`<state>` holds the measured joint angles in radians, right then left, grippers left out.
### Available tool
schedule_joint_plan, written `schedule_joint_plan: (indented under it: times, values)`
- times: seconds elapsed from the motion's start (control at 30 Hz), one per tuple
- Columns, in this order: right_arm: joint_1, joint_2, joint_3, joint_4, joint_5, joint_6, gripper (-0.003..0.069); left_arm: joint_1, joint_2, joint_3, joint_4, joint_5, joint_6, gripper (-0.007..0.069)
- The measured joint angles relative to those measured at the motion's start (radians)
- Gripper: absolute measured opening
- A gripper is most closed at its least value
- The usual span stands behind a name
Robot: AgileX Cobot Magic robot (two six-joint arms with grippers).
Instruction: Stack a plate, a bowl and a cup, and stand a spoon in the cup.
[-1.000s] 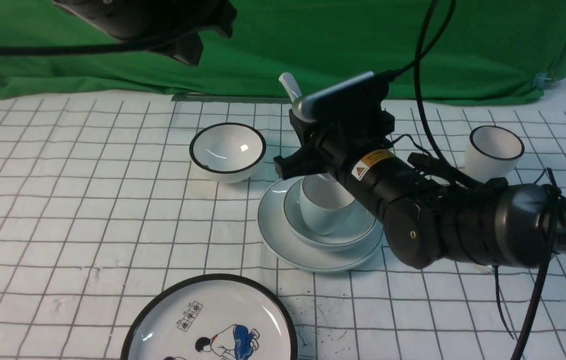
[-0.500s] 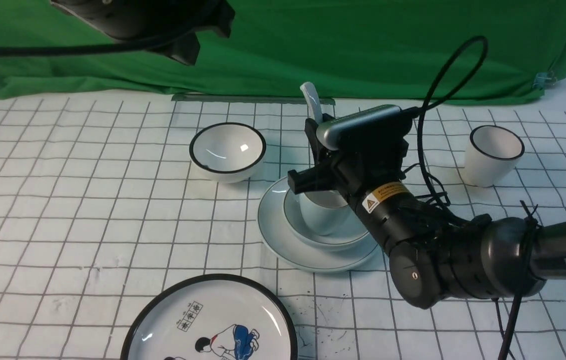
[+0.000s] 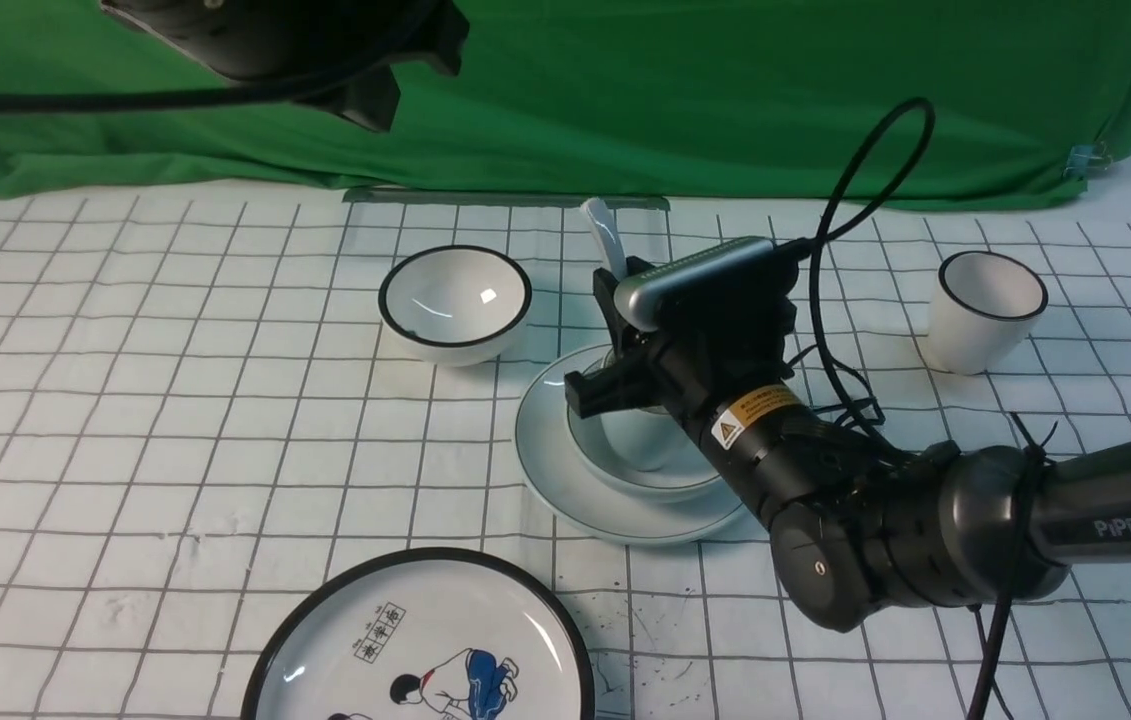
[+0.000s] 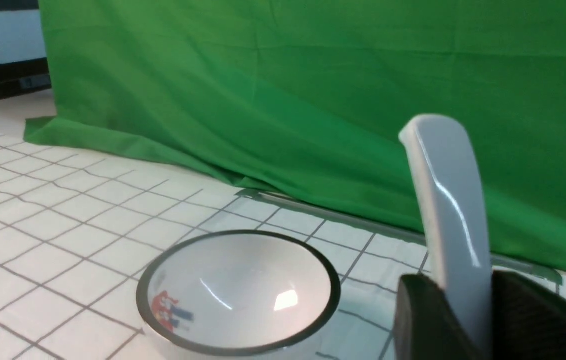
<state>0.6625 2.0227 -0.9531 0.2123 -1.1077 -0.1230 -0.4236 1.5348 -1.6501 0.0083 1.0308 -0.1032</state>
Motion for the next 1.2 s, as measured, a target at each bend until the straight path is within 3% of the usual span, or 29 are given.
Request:
schedule_joint_plan:
  times: [0.3, 0.43, 0.53, 0.6, 0.7, 0.73, 0.77, 0.87, 1.0, 1.2]
  values:
    - [0.0, -0.014, 0.01, -0.001, -0.01, -0.02, 0.0281, 0.0, 0.0, 0.0, 0.002, 0.003, 0.0, 0.0004]
    - [0.0, -0.125, 0.048, 0.02, 0.14, -0.094, 0.0255, 0.0, 0.0, 0.0, 0.007, 0.003, 0.0, 0.0004]
    - [-0.02, -0.393, 0.022, 0.139, 0.63, -0.213, 0.0151, 0.0, 0.0, 0.0, 0.008, 0.003, 0.0, 0.0004]
    - [-0.08, -0.584, -0.033, 0.172, 1.073, -0.236, 0.0071, 0.0, 0.0, 0.0, 0.01, 0.003, 0.002, 0.0004]
    - [-0.171, -0.77, -0.084, 0.163, 1.433, -0.229, 0.0031, 0.0, -0.006, 0.0, 0.011, 0.002, 0.003, 0.0004]
    - [-0.178, -0.771, -0.086, 0.16, 1.433, -0.229, 0.003, 0.0, -0.006, 0.0, 0.011, 0.002, 0.003, 0.0004]
    - [-0.238, -0.893, -0.086, 0.124, 1.56, -0.188, 0.0027, 0.0, -0.02, 0.001, 0.006, -0.001, 0.008, 0.0004]
    - [-0.331, -1.087, -0.03, 0.027, 1.598, -0.094, 0.0026, 0.0, -0.071, 0.03, -0.008, -0.03, 0.026, 0.0004]
    - [-0.414, -1.358, 0.124, -0.096, 1.53, -0.002, 0.0025, 0.0, -0.215, 0.165, -0.023, -0.144, 0.028, 0.0004]
    - [-0.456, -1.766, 0.507, -0.136, 1.253, 0.039, 0.0025, 0.0, -0.594, 0.644, -0.026, -0.458, -0.001, 0.0004]
